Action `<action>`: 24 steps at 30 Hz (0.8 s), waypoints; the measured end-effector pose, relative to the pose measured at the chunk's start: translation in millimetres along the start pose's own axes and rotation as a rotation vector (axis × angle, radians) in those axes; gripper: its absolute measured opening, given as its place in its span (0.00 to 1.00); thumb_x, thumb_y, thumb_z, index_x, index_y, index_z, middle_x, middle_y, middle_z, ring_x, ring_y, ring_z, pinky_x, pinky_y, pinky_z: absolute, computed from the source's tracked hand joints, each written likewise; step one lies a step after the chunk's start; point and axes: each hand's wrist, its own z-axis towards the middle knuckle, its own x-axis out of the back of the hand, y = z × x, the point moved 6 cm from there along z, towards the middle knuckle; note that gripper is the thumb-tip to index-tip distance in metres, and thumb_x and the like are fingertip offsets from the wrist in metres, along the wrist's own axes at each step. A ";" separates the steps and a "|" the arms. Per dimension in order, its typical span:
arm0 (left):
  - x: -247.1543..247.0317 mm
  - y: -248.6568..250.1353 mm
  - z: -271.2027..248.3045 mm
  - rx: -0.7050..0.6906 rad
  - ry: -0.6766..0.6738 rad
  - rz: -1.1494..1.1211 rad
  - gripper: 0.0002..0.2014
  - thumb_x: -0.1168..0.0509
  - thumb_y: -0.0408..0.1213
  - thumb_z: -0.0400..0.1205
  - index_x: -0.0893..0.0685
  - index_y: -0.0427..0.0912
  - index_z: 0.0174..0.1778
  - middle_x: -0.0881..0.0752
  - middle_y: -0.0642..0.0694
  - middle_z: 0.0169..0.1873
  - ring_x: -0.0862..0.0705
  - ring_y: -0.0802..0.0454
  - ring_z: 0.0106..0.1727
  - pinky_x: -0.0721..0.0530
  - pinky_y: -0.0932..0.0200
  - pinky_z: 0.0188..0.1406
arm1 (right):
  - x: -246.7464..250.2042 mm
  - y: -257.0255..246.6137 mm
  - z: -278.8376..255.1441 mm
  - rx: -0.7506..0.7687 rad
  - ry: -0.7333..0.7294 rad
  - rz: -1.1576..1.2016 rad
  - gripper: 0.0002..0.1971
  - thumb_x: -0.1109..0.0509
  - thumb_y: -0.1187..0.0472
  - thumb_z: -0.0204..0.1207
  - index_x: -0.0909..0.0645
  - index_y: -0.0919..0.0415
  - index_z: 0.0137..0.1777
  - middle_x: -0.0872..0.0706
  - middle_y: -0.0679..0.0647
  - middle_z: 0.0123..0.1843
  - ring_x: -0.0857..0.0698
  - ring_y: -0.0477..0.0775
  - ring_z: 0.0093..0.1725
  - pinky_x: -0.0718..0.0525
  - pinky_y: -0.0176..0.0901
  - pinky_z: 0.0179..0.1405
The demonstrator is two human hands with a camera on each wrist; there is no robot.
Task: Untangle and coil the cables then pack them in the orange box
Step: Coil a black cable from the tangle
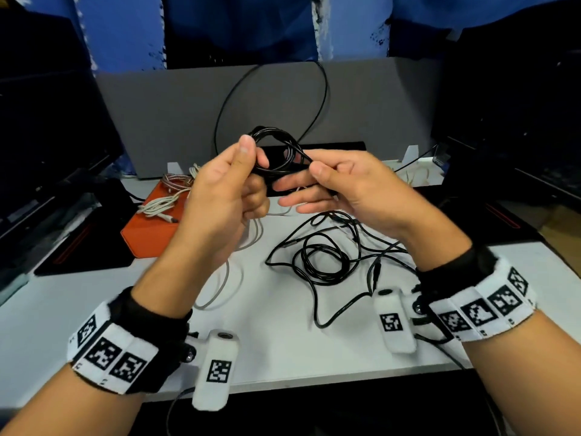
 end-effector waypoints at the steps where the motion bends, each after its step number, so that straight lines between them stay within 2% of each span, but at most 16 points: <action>1: 0.7 -2.5 0.8 0.044 -0.011 -0.082 0.16 0.45 0.49 0.92 0.22 0.45 0.43 0.40 0.54 0.22 0.44 0.57 0.22 0.41 0.63 0.22 | -4.8 2.1 1.9 0.006 0.005 0.071 0.17 0.45 0.63 0.94 0.22 0.62 0.77 0.08 0.62 0.63 0.07 0.60 0.61 0.09 0.45 0.57; 4: 6.8 -8.0 3.6 0.126 -0.017 -0.107 0.17 0.45 0.51 0.92 0.20 0.45 0.45 0.39 0.53 0.23 0.42 0.58 0.22 0.37 0.64 0.22 | -10.9 6.3 5.7 0.008 0.057 0.222 0.16 0.46 0.62 0.94 0.18 0.62 0.70 0.07 0.61 0.61 0.06 0.58 0.58 0.09 0.42 0.53; 8: 10.4 -6.6 6.5 0.061 0.003 0.208 0.16 0.48 0.48 0.94 0.20 0.43 0.53 0.32 0.50 0.23 0.38 0.55 0.24 0.39 0.58 0.24 | -11.5 13.5 8.2 0.007 0.142 0.286 0.15 0.45 0.63 0.94 0.16 0.63 0.65 0.06 0.59 0.55 0.06 0.54 0.53 0.09 0.41 0.50; 11: 9.7 1.2 3.2 -0.065 0.017 0.476 0.14 0.48 0.46 0.94 0.21 0.43 0.55 0.21 0.45 0.31 0.26 0.54 0.26 0.27 0.59 0.25 | -11.7 18.1 8.9 0.005 0.192 0.284 0.15 0.44 0.63 0.94 0.15 0.64 0.63 0.07 0.56 0.49 0.06 0.53 0.50 0.09 0.40 0.49; 14: 13.2 8.7 1.9 -0.127 0.013 0.614 0.13 0.45 0.45 0.93 0.17 0.45 0.61 0.13 0.50 0.39 0.14 0.50 0.34 0.15 0.56 0.36 | -11.2 19.4 8.5 -0.001 0.212 0.263 0.14 0.44 0.63 0.94 0.15 0.63 0.62 0.07 0.56 0.48 0.06 0.53 0.48 0.10 0.40 0.47; 16: 15.0 11.6 1.9 -0.105 -0.026 0.613 0.13 0.41 0.45 0.92 0.16 0.46 0.65 0.08 0.48 0.46 0.09 0.47 0.42 0.09 0.50 0.45 | -9.9 19.0 7.8 0.002 0.223 0.253 0.14 0.44 0.63 0.94 0.15 0.63 0.63 0.08 0.57 0.48 0.06 0.53 0.48 0.10 0.39 0.47; 18: 14.5 14.0 0.6 -0.070 -0.088 0.563 0.14 0.36 0.45 0.89 0.15 0.47 0.68 0.07 0.47 0.51 0.08 0.46 0.47 0.08 0.49 0.51 | -8.6 18.7 7.6 0.005 0.230 0.246 0.14 0.43 0.63 0.94 0.15 0.64 0.63 0.08 0.59 0.49 0.06 0.53 0.47 0.10 0.39 0.46; 21: 13.7 15.3 0.1 -0.040 -0.113 0.557 0.15 0.33 0.39 0.88 0.17 0.50 0.71 0.07 0.49 0.55 0.07 0.45 0.47 0.08 0.50 0.49 | -8.7 18.7 7.6 -0.002 0.229 0.233 0.14 0.42 0.63 0.93 0.15 0.66 0.64 0.10 0.65 0.54 0.06 0.54 0.48 0.10 0.40 0.47; 24: 15.5 10.8 2.3 -0.001 -0.049 0.510 0.18 0.34 0.34 0.88 0.20 0.45 0.76 0.08 0.47 0.54 0.06 0.39 0.42 0.07 0.50 0.43 | -10.1 19.4 7.5 -0.016 0.240 0.205 0.14 0.41 0.63 0.93 0.13 0.64 0.62 0.09 0.62 0.52 0.06 0.55 0.49 0.09 0.40 0.49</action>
